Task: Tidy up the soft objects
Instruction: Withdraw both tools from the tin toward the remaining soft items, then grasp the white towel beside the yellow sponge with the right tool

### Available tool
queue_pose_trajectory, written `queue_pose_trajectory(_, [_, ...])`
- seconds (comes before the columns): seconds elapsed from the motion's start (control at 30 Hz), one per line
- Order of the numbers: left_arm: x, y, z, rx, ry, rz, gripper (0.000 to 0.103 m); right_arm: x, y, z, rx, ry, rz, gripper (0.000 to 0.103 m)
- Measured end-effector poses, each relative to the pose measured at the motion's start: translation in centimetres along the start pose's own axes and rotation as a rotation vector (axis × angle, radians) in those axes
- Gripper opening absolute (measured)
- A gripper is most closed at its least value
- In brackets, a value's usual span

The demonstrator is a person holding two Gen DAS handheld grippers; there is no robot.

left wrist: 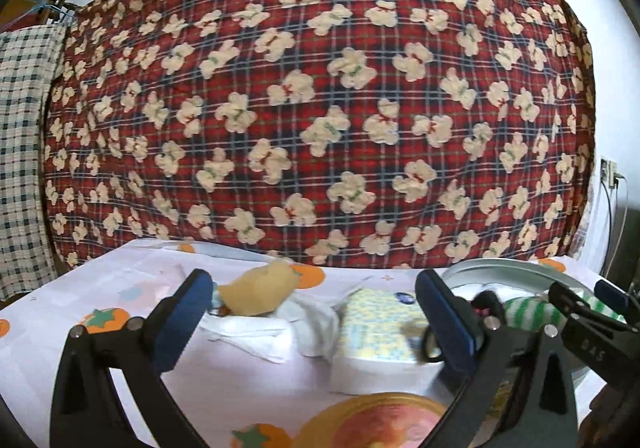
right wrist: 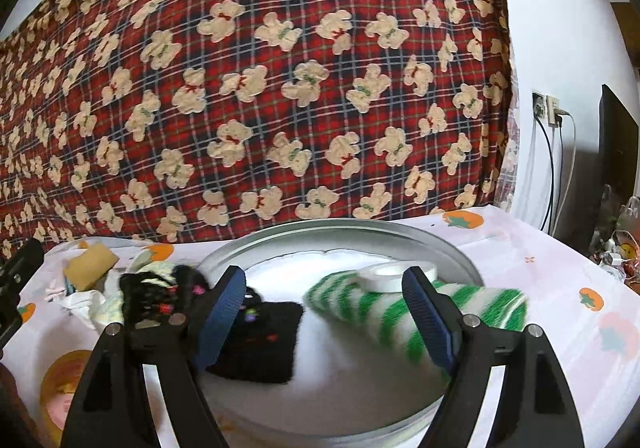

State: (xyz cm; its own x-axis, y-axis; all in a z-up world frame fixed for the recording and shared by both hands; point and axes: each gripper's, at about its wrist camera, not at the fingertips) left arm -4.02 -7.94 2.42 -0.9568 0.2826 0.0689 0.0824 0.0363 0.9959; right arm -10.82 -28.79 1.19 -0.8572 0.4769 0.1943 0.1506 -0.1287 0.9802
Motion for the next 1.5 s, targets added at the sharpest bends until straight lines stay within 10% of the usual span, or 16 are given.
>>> queue_pose_trajectory(1.5, [-3.0, -0.7, 14.1, -0.044, 0.159, 0.103, 0.103, 1.9, -1.2, 17.8, 0.08, 0.211, 0.025, 0.083])
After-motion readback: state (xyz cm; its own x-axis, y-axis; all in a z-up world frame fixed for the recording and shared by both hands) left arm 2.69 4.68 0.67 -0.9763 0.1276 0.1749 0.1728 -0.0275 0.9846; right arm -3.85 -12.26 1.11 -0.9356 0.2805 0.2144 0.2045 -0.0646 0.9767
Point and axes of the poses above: each gripper's, at about its wrist camera, not at the fingertips, and x roughly against the way its jaws point, z to its left, y to its top, and after that the axes turned 7 degrees about -z, right-handed
